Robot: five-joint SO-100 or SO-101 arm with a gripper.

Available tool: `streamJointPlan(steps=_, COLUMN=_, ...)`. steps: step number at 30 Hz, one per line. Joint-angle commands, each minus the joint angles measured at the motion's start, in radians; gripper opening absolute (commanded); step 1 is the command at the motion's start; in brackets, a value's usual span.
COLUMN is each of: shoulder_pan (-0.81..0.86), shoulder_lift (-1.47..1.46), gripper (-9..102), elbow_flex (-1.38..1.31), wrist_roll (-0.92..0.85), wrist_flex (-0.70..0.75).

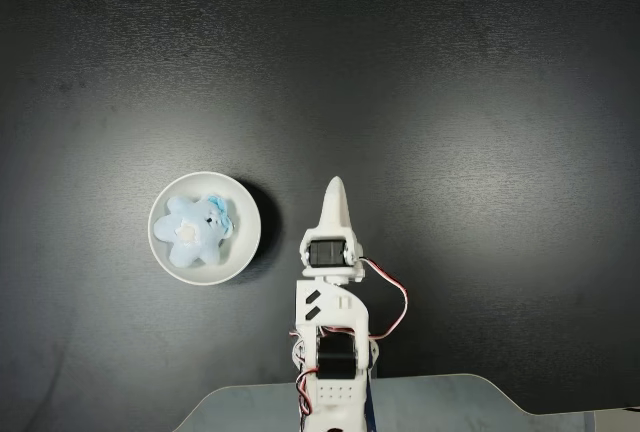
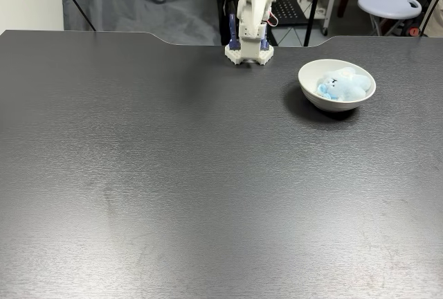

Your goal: Grasp a skyblue doll and put it in the white bowl.

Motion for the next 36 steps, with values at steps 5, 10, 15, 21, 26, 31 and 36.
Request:
streamJointPlan(steps=5, shoulder_pan=0.009, shoulder_lift=0.014, gripper=-1, elbow_flex=-0.008, wrist_roll=0.009, wrist_flex=0.373)
streamJointPlan(steps=10, shoulder_pan=-0.002, shoulder_lift=0.014, gripper=-1, elbow_flex=-0.006, wrist_roll=0.009, wrist_flex=0.425)
streamJointPlan(steps=15, shoulder_pan=-0.031, shoulder_lift=0.012, gripper=-1, elbow_flex=0.046, wrist_roll=-0.003, wrist_flex=0.422)
streamJointPlan(steps=21, shoulder_pan=-0.028, shoulder_lift=0.012, gripper=-1, elbow_flex=0.049, wrist_roll=0.011, wrist_flex=0.411)
streamJointPlan(steps=26, shoulder_pan=-0.023, shoulder_lift=0.012, gripper=-1, elbow_flex=-0.029, wrist_roll=0.12, wrist_flex=0.413)
streamJointPlan(steps=31, shoulder_pan=-0.029, shoulder_lift=0.011, gripper=-1, elbow_flex=-0.104, wrist_roll=0.371, wrist_flex=0.425)
streamJointPlan(steps=36, shoulder_pan=-0.028, shoulder_lift=0.009, gripper=-1, elbow_flex=-0.091, wrist_roll=0.373, wrist_flex=0.463)
